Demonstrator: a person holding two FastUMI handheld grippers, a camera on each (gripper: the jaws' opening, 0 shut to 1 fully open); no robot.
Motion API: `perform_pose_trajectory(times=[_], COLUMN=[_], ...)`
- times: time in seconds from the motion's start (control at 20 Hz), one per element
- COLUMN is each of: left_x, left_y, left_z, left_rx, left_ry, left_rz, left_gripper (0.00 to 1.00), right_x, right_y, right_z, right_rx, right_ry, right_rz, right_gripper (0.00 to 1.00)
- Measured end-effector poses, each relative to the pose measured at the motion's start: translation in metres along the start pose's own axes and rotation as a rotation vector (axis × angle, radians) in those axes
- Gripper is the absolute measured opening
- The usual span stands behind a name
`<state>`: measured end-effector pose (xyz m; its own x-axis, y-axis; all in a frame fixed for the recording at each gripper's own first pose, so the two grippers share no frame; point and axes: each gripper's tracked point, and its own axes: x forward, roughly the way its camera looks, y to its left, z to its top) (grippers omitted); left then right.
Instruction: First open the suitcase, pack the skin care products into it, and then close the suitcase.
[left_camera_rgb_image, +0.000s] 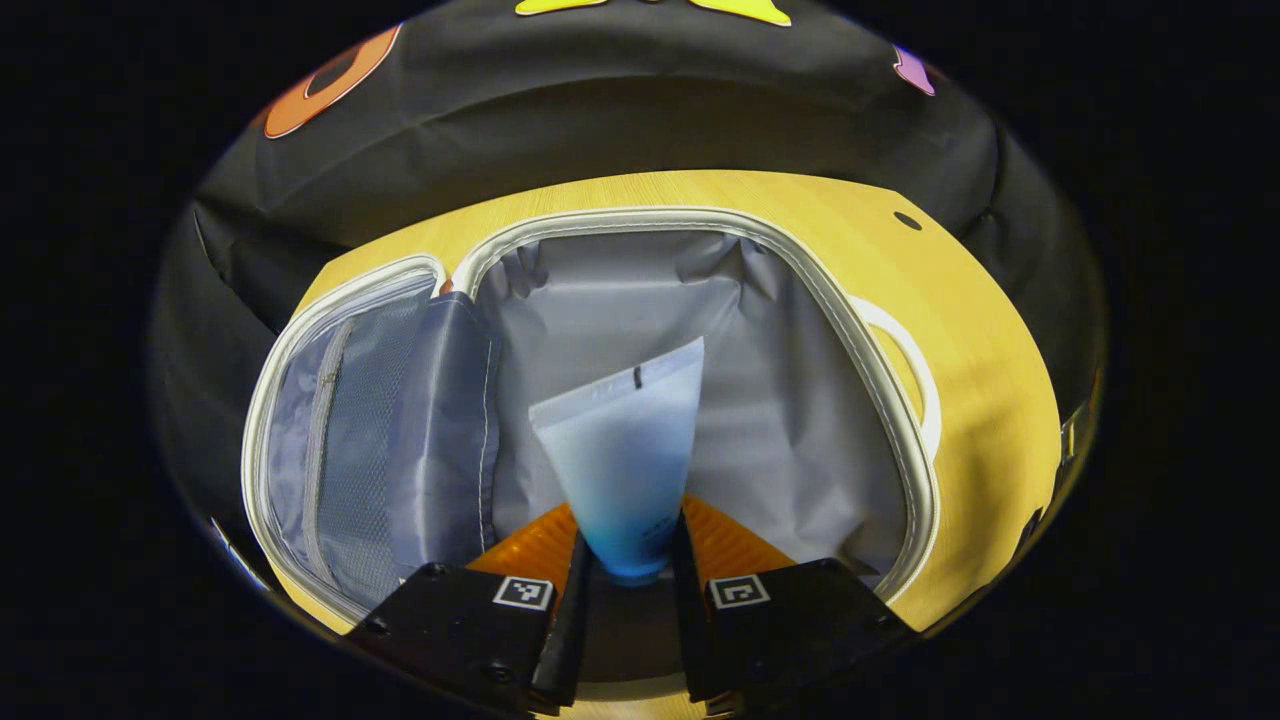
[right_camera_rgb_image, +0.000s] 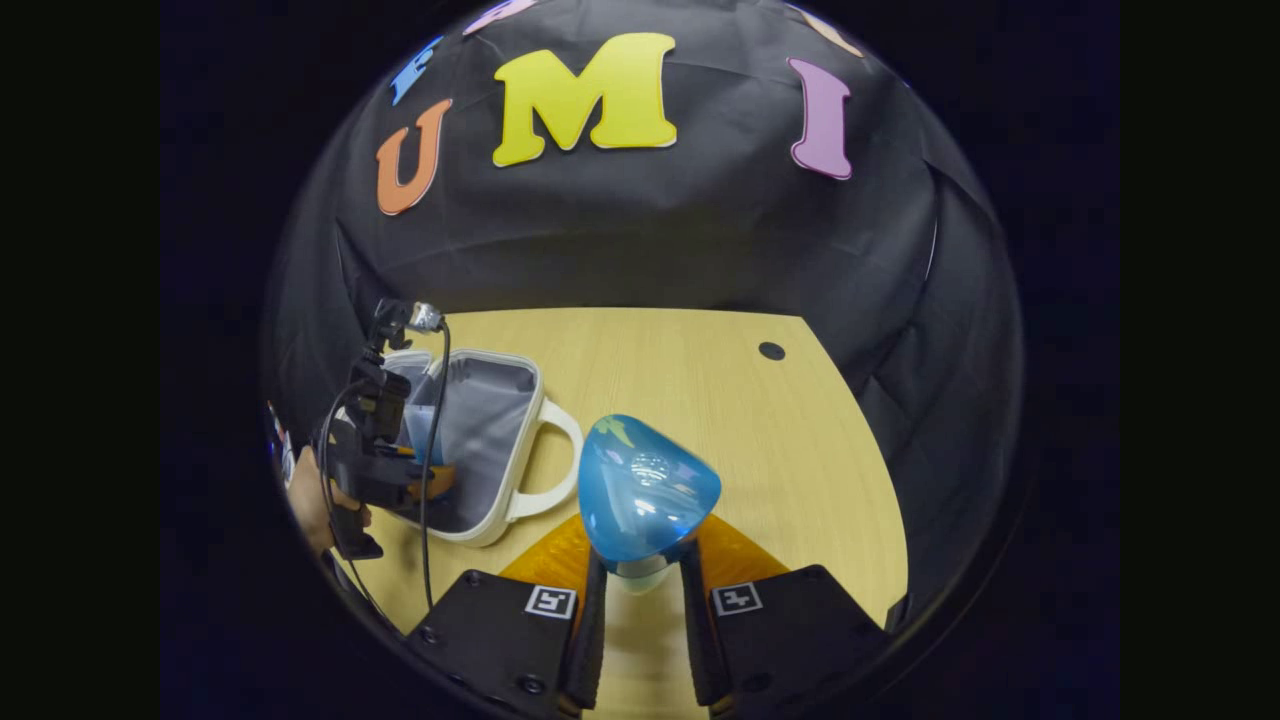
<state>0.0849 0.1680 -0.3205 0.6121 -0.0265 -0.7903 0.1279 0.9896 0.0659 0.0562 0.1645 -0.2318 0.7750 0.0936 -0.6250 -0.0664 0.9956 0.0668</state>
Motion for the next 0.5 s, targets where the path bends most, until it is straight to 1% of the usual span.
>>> perform_pose_trajectory(times=[0.05,0.1,0.15,0.3,0.35,0.5], left_x=[0.002,0.003,0.004,0.01,0.013,0.014], left_y=[0.0,0.0,0.0,0.002,0.004,0.007], left_z=[0.001,0.003,0.003,-0.003,0.0,-0.002], left_rx=[0.006,0.001,-0.011,-0.084,-0.102,-0.13], left_ry=[0.002,0.004,0.008,0.055,0.047,0.061], left_rz=[0.003,0.005,0.006,-0.015,-0.007,-0.008], left_gripper=[0.42,0.43,0.43,0.43,0.43,0.43], right_x=[-0.001,-0.001,-0.001,0.002,0.002,-0.001], right_y=[0.0,0.0,-0.001,0.002,0.002,0.011], right_z=[0.0,0.0,-0.002,-0.007,-0.01,-0.02], right_rx=[0.008,0.013,0.011,0.002,0.0,-0.014], right_ry=[0.002,0.004,0.009,0.028,0.036,0.054], right_rz=[-0.001,-0.002,-0.003,-0.001,0.003,0.02], right_gripper=[0.33,0.3,0.33,0.33,0.33,0.33])
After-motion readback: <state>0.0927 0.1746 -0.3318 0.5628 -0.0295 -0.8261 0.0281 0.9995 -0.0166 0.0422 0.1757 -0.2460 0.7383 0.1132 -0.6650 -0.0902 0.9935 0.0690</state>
